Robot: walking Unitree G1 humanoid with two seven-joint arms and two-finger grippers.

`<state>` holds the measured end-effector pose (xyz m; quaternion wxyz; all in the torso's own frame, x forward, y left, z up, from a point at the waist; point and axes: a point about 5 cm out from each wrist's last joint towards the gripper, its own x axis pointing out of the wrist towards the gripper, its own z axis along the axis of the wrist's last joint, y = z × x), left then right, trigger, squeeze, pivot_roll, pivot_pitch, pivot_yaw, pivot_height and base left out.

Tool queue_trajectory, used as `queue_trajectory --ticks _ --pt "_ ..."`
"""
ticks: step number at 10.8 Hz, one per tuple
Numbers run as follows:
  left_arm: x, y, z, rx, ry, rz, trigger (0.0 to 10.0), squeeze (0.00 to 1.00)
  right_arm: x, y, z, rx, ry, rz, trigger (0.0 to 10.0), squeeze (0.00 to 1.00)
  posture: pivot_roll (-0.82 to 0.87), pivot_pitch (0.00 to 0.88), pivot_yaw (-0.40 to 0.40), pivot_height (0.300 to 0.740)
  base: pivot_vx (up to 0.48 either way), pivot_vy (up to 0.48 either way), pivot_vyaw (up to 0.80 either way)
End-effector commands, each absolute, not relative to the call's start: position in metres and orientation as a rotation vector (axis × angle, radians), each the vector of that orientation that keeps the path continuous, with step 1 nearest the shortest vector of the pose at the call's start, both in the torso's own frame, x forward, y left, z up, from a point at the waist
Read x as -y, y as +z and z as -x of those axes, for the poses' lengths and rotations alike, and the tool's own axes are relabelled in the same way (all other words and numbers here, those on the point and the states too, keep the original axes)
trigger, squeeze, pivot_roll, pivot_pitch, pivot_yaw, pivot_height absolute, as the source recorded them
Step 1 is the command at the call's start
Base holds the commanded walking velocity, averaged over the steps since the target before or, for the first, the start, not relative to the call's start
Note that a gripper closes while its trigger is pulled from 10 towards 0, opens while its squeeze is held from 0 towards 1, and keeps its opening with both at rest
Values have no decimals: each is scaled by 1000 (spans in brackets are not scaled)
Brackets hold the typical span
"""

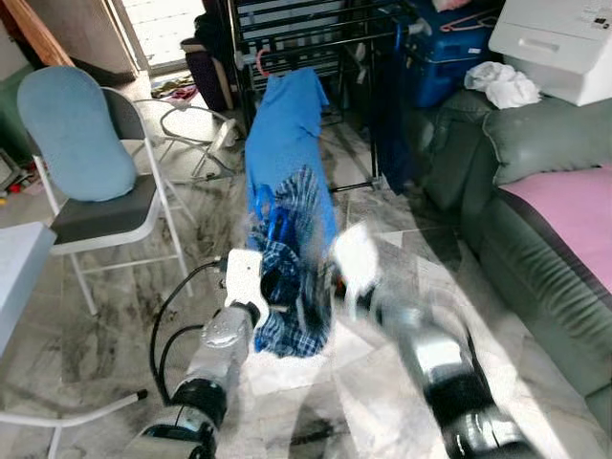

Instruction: Hang hanger

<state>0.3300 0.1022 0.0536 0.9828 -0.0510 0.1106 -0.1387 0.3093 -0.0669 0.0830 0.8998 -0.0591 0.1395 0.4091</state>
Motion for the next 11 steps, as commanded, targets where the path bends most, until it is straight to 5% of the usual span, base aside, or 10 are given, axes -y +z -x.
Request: queue_trajectory --ticks 1,4,5,6,11 --pt "-109 57 -334 -206 -244 114 0 0 61 88 -306 -288 903 130 0 0 -189 0 126 740 0 0 0" --pt "-113 59 -336 -206 -230 125 0 0 87 66 -291 -401 876 206 0 0 -189 0 128 740 0 0 0" --pt "-114 60 -336 -204 -234 124 0 0 95 67 -296 -385 822 222 10000 0 -193 0 130 740 0 0 0" --pt "-112 64 -338 -186 -277 112 0 0 104 79 -306 -298 736 197 10000 1000 -193 0 131 740 0 0 0" --pt "-123 66 -342 -186 -259 95 0 0 121 106 -302 -98 833 334 10000 1000 -201 0 136 740 0 0 0"
